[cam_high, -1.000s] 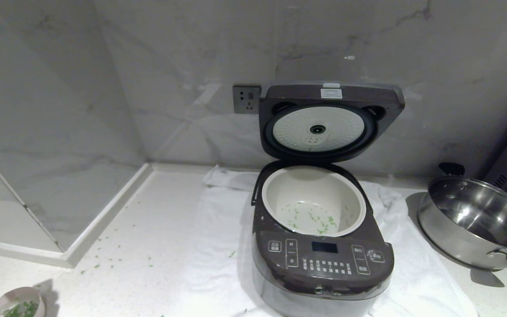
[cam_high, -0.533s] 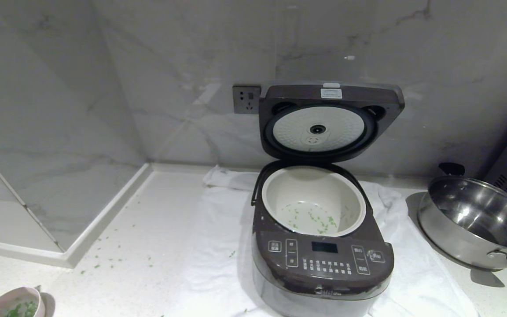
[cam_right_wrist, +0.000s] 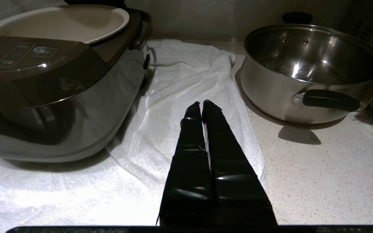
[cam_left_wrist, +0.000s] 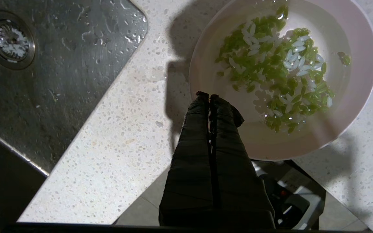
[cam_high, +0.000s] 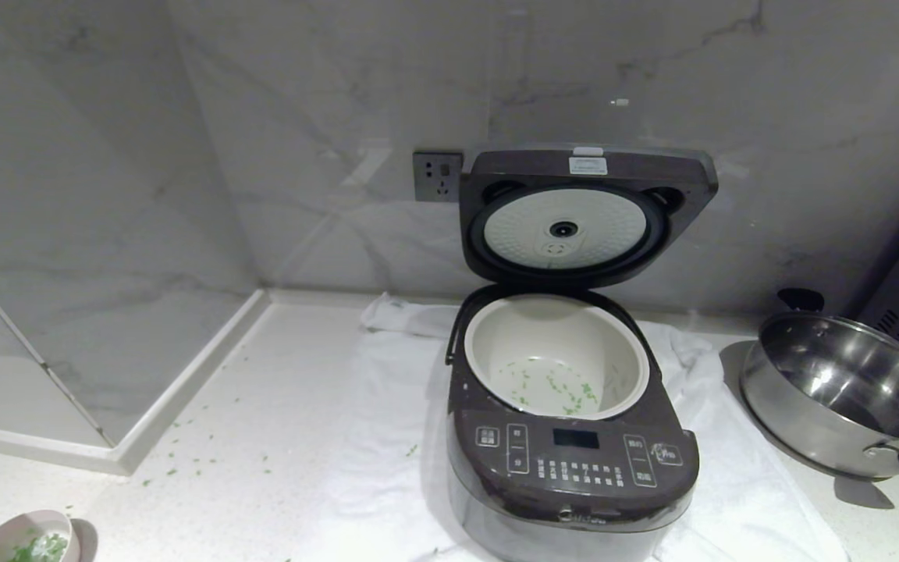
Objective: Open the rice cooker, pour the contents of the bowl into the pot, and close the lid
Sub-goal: Pick up the bowl on the table
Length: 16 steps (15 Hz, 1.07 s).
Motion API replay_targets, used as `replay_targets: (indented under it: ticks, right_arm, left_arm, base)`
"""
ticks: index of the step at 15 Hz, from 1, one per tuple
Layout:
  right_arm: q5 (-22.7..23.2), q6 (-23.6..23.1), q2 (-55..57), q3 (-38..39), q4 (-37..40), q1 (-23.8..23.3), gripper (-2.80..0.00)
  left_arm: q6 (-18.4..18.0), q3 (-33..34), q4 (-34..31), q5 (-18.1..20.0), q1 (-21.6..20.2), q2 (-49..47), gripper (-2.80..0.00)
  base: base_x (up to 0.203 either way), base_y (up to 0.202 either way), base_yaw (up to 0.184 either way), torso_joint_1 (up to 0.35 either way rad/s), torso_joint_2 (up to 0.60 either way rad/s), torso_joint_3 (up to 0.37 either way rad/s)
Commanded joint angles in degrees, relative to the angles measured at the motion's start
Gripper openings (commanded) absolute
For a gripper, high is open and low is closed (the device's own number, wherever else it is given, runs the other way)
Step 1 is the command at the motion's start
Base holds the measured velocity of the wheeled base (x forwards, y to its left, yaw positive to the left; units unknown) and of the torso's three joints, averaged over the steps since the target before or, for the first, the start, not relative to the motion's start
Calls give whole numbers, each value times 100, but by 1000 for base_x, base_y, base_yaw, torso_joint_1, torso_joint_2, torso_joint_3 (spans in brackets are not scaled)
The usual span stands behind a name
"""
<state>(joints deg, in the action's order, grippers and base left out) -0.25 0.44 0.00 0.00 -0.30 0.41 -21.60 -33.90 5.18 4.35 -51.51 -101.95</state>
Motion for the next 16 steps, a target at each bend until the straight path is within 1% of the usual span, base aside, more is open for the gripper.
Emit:
replay_targets:
  ticks: [1,6,8,10,11,12,13,14,16]
  right_arm:
    - [-2,0,0,9,-5,2,-280]
    - [-2,0,0,9,-5,2,-280]
    - [-2,0,0,9,-5,2,-280]
    - [-2,0,0,9,-4,2,-280]
    - [-2,0,0,9,-5,2,-280]
    - [-2,0,0,9,-5,2,-280]
    - [-2,0,0,9,-5,2,-280]
    - [-2,0,-3,9,0,2,-280]
    - [-2,0,0,9,-5,2,-280]
  left_arm:
    - [-11,-2,9,4,-17,-79,-280]
    - [-11,14,2,83,-61,-237,-280]
    - [25,3,-31,227,-47,-135,-280]
    - [161,-59,-173,390,-2,121,-280]
    - [336,-186,-444,481,101,265,-117]
    - [570,-388,-789,525,221,391,0]
    - [693,-536,-1012,564,292,485,0]
    - [718,-582,-1045,654,307,527,0]
    - [719,-582,-1054,663,308,527,0]
  base:
    - [0,0,0,0,0,0]
    - [0,0,0,0,0,0]
    - [0,0,0,0,0,0]
    - [0,0,0,0,0,0]
    - [0,0,0,0,0,0]
    - [0,0,0,0,0,0]
    - [0,0,0,0,0,0]
    - [0,0,0,0,0,0]
    - [0,0,0,0,0,0]
